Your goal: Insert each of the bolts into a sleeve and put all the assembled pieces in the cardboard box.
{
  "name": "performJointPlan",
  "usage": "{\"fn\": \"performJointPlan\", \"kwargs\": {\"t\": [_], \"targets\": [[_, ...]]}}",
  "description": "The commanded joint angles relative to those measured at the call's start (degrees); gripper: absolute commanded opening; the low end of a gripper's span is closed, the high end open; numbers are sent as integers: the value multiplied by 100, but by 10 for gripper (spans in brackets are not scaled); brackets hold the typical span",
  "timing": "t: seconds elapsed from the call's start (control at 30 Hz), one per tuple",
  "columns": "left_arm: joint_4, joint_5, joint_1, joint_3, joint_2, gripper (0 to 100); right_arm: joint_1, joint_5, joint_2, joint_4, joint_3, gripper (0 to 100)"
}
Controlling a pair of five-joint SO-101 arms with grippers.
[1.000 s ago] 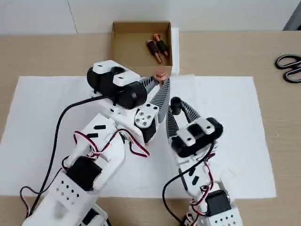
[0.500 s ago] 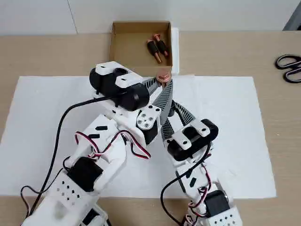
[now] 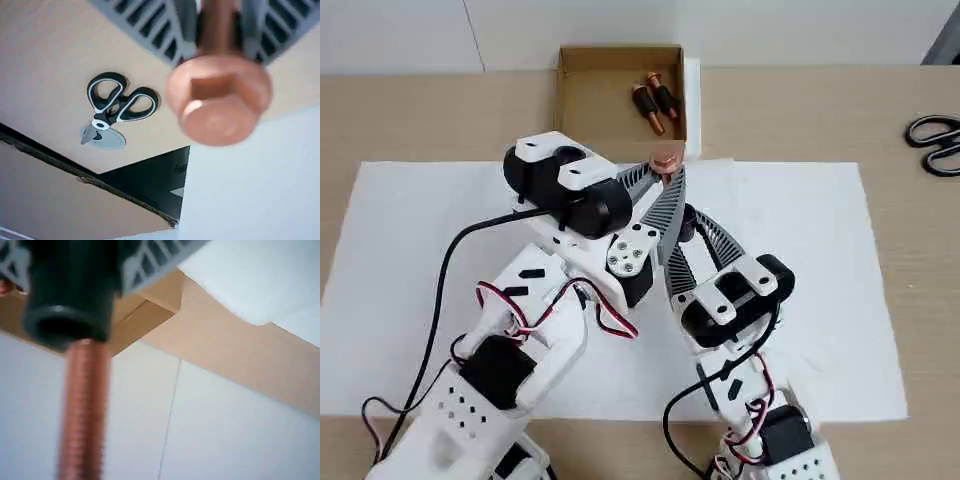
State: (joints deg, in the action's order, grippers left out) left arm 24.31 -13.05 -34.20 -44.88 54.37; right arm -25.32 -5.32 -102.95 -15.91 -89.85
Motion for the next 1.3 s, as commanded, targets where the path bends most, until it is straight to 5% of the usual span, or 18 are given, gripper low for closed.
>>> {"fn": "performJointPlan", "kwargs": {"t": [0.0,0.4,0.6,0.8,1.07,1.27], "targets": [[-132,26,-193,154,123,7,-40,-53,-110,101,422,5],[-97,62,-211,-13,79,7,-40,-53,-110,136,457,5],[826,62,-53,84,114,16,-40,-62,-110,127,466,5],[2163,53,-62,804,-53,164,-40,-62,-110,110,466,5],[2286,70,18,1437,-97,195,-40,-62,-110,101,466,5],[2391,70,1204,2334,-88,141,-40,-35,-110,84,422,5]]}}
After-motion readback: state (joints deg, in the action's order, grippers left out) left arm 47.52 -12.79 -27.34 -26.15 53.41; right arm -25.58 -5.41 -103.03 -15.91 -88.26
